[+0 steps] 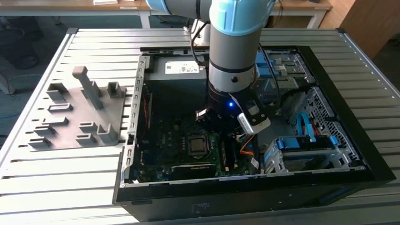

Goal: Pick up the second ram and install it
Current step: 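Insert the second ram into the second slot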

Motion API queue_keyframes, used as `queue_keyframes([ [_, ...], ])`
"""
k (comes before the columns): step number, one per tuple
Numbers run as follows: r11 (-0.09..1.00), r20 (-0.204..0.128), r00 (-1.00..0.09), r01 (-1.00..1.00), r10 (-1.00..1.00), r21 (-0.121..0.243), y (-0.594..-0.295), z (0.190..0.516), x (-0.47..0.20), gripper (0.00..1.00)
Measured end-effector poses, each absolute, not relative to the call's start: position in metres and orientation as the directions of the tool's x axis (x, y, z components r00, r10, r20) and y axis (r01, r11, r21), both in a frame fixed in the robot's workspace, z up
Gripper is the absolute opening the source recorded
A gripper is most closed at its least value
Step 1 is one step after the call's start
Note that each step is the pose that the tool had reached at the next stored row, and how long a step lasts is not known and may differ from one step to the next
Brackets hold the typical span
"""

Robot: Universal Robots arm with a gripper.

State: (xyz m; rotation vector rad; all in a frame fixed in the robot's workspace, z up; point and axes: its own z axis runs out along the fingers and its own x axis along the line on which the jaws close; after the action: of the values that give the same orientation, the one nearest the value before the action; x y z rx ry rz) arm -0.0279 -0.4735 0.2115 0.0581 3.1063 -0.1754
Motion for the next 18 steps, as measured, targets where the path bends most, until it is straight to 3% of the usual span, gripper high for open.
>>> queue_keyframes([
  [18, 0.993, -0.029, -0.999, 0.022, 0.019, -0.115, -0.4734, 0.2141, -0.0254, 0.14],
])
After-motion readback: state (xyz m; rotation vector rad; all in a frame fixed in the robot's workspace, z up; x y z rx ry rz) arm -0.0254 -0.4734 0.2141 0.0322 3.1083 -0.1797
